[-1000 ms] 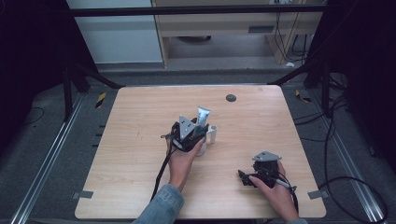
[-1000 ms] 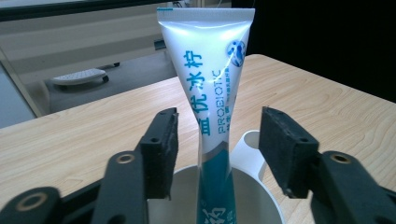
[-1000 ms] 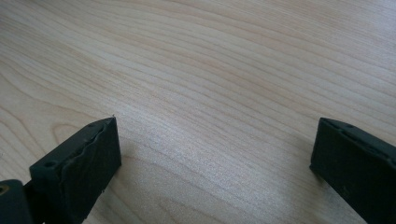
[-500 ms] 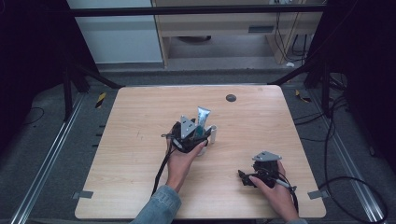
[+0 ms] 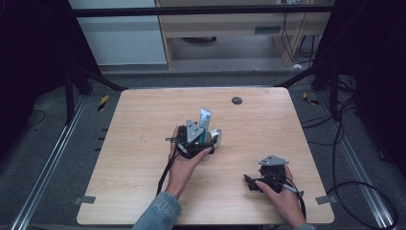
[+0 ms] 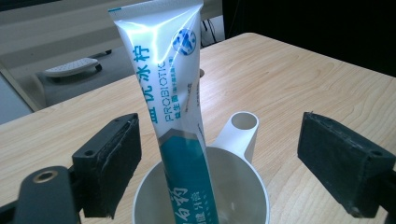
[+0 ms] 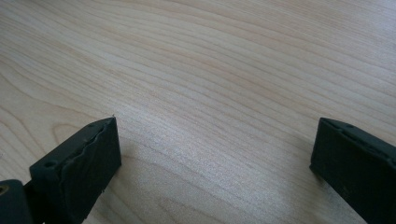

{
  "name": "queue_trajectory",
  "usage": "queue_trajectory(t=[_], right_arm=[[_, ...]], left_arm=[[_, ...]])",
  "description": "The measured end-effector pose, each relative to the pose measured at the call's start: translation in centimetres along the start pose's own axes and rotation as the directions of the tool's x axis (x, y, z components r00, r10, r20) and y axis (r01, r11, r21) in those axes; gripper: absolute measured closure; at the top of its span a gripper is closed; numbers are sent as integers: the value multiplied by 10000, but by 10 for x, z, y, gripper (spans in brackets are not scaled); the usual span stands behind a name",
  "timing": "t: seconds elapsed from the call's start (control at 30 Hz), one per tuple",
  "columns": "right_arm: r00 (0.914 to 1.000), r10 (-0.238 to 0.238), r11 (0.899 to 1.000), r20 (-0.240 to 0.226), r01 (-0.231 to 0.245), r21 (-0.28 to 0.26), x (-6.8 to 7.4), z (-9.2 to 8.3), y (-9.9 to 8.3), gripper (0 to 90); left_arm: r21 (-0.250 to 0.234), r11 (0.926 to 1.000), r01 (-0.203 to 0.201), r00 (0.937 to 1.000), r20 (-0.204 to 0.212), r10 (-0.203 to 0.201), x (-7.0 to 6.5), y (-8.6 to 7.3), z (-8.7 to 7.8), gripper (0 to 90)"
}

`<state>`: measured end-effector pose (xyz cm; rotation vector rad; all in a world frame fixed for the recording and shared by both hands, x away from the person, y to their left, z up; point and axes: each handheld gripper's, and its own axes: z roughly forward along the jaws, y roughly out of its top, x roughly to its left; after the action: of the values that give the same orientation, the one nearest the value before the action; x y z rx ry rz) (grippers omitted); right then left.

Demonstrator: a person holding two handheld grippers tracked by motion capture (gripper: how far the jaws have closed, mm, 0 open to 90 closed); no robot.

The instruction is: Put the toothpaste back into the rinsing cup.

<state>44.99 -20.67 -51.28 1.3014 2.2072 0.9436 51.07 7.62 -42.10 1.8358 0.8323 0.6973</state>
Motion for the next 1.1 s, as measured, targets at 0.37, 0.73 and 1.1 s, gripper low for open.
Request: queue_trajectory(t=[0.37,0.73,1.1], right_arm=[[10000,2,10000,-4,-2,1,0,0,0,17],[10000,0,10000,-4,0,0,0,0,0,17],[10000,3,10000,-3,-3,-3,0,0,0,17]], left_arm=[[288,9992,-280,9993,265,273,-2,2,-7,114],[580,9961,-672,9955,705,630,0,6,-18,105],[1236,9876,-971,9871,1392,796,-1,4,-31,90]])
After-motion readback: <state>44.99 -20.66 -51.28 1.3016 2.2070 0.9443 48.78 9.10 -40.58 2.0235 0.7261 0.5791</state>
